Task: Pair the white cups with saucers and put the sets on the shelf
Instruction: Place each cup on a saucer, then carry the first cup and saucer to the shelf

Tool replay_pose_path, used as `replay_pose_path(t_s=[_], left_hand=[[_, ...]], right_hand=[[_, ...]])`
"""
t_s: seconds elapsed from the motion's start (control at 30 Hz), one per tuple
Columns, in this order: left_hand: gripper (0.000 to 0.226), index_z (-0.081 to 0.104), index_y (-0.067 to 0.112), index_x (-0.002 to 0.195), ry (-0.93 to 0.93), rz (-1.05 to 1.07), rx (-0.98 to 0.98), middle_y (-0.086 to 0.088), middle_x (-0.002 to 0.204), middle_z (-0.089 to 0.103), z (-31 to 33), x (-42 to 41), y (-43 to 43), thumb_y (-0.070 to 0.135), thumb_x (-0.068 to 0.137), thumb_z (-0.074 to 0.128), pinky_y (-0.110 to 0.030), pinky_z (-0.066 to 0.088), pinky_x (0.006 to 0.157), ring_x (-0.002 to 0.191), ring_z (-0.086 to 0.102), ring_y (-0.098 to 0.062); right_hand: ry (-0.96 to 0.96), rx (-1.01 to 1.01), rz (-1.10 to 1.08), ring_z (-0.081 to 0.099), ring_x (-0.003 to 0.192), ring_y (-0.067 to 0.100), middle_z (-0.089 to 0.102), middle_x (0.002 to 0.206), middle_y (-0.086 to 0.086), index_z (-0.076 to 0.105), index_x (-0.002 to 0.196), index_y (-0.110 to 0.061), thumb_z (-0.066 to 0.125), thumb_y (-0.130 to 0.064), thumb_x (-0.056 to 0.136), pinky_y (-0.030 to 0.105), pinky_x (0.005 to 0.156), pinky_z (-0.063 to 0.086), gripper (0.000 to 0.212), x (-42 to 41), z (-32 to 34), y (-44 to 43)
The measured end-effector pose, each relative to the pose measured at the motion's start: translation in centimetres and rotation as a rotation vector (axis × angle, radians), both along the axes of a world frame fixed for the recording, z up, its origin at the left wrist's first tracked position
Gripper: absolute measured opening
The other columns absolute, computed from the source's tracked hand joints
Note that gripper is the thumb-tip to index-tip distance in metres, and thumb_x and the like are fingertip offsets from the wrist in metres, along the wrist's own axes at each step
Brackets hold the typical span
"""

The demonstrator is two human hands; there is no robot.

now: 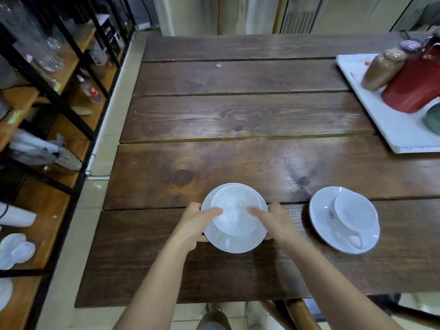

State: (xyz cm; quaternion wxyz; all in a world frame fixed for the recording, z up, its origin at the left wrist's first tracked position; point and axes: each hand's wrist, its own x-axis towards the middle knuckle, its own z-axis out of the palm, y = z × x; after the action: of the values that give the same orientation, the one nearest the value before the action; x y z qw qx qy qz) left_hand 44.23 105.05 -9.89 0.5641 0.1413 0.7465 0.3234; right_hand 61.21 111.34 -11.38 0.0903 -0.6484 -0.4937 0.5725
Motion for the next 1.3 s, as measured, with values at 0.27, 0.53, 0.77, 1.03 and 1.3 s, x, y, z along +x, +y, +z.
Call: replay_pose_path(t_s=[0.27,0.53,0.77,1.03,1.3], left_hand=[[0.053,0.035,0.021,0.117,-0.151,0.007,0.098,-0.001,0.11,0.051,0.9,-1.0,-0.8,0.025,0.076,0.069,-0.043,0.054,0.084,0.101,0.056,-0.02],[0.05,0.044,0.034,0.114,-0.154,0.139,0.258,0.001,0.115,0.055,3.4,-2.2,-6.1,0.034,0.073,0.074,-0.046,0.059,0.073,0.104,0.057,-0.024],[0.056,0.045,0.036,0.11,-0.031,0.523,0.371,0.0,0.115,0.055,6.3,-3.2,-18.1,0.036,0.061,0.073,-0.04,0.058,0.061,0.103,0.057,-0.027],[0.043,0.047,0.039,0.103,0.072,0.915,0.424,-0.001,0.114,0.058,8.7,-5.7,-35.3,0.038,0.067,0.07,-0.032,0.056,0.051,0.095,0.062,-0.029],[0.055,0.051,0.035,0.102,0.119,1.206,0.493,-0.002,0.11,0.06,9.3,-9.2,-53.9,0.048,0.054,0.074,-0.037,0.057,0.053,0.094,0.063,-0.031]], right_hand=[[0.224,-0.004,-0.234,0.06,0.084,0.02,0.054,0.1,0.004,0.035,0.114,-0.012,0.062,-0.027,0.077,0.029,0.05,0.047,0.048,-1.4,1.1,-0.9],[0.293,0.144,-0.068,0.058,0.076,0.013,0.056,0.091,0.0,0.043,0.106,-0.013,0.06,-0.024,0.081,0.025,0.048,0.041,0.032,-3.7,4.6,-3.3],[0.462,0.114,0.28,0.056,0.081,0.012,0.055,0.093,-0.003,0.043,0.099,-0.018,0.059,-0.025,0.083,0.027,0.057,0.041,0.023,-9.2,7.1,-10.5],[0.555,0.061,0.655,0.056,0.079,0.01,0.055,0.093,-0.003,0.044,0.103,-0.015,0.062,-0.025,0.083,0.027,0.054,0.04,0.029,-17.1,10.3,-25.0],[0.582,0.074,0.935,0.058,0.078,0.012,0.06,0.089,-0.004,0.052,0.089,-0.026,0.062,-0.031,0.083,0.024,0.051,0.041,0.012,-25.7,11.5,-42.6]])
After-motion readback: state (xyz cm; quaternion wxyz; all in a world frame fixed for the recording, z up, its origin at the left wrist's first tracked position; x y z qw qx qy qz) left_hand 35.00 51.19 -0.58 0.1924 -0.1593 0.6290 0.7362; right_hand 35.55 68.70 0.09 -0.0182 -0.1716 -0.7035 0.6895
